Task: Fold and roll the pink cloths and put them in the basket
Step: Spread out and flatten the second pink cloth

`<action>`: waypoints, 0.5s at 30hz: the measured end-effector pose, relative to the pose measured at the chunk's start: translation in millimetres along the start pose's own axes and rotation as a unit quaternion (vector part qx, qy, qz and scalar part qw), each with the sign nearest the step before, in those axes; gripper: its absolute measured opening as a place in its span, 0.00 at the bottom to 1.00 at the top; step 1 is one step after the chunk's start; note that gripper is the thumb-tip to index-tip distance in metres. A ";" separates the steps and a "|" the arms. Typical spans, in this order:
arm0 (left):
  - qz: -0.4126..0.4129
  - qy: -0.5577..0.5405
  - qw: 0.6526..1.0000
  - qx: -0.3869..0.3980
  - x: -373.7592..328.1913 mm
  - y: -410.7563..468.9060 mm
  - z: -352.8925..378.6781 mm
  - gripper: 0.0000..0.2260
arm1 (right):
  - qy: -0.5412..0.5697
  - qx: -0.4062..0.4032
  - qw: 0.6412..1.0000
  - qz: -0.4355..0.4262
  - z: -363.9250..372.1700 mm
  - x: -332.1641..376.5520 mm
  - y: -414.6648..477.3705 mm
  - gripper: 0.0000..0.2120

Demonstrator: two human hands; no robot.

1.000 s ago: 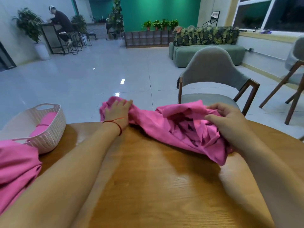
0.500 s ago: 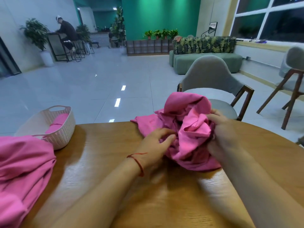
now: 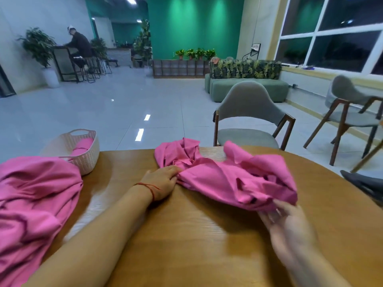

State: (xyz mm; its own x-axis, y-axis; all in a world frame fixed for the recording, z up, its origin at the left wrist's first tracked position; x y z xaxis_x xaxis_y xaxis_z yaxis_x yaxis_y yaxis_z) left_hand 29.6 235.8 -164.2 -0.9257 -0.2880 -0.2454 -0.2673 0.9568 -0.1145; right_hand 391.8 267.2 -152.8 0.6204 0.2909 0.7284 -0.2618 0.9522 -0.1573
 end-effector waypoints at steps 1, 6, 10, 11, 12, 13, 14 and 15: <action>-0.014 -0.020 1.000 0.002 4.5 -0.8 -0.5 0.22 | -0.016 -0.013 0.999 0.031 -7.1 -12.6 -8.6 0.14; 0.000 -0.205 0.975 -0.087 -39.4 -39.1 -4.1 0.14 | -0.034 0.017 0.997 0.074 -12.1 -37.9 -36.5 0.15; 0.021 -0.290 0.950 -0.113 -112.0 -81.8 -0.1 0.24 | -0.073 0.043 0.991 0.107 -0.3 -45.1 -51.6 0.15; 0.008 -0.304 0.949 -0.087 -124.2 -86.2 4.9 0.27 | -0.095 0.060 0.986 0.121 3.7 -50.2 -59.3 0.15; -0.012 -0.310 0.949 -0.058 -132.3 -88.8 11.8 0.28 | -0.120 0.079 0.980 0.135 7.9 -54.9 -68.4 0.15; -0.028 -0.305 0.951 -0.040 -135.7 -90.0 20.5 0.27 | -0.144 0.098 0.973 0.152 11.9 -57.7 -78.4 0.15; -0.037 -0.293 0.954 -0.042 -134.1 -90.2 27.9 0.23 | -0.168 0.117 0.963 0.173 16.5 -58.0 -88.4 0.16; -0.040 -0.282 0.957 -0.061 -129.1 -91.1 32.3 0.17 | -0.193 0.138 0.952 0.195 20.3 -55.3 -97.5 0.15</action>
State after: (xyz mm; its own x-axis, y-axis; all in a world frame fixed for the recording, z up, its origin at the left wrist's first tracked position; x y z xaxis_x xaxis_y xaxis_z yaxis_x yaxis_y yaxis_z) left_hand 182.1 184.4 -153.1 -0.6179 -0.3040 -0.7251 -0.3928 0.9182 -0.0502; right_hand 368.0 156.3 -164.2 0.1315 0.5112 0.8493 -0.6339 0.7021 -0.3245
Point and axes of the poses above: each hand's wrist, its own y-axis towards the middle knuckle, its own z-axis out of the palm, x = y × z, the point moved 2 cm from there along y, towards the middle knuckle, and after that the axes turned 7 degrees about x, right-handed, at the moved point
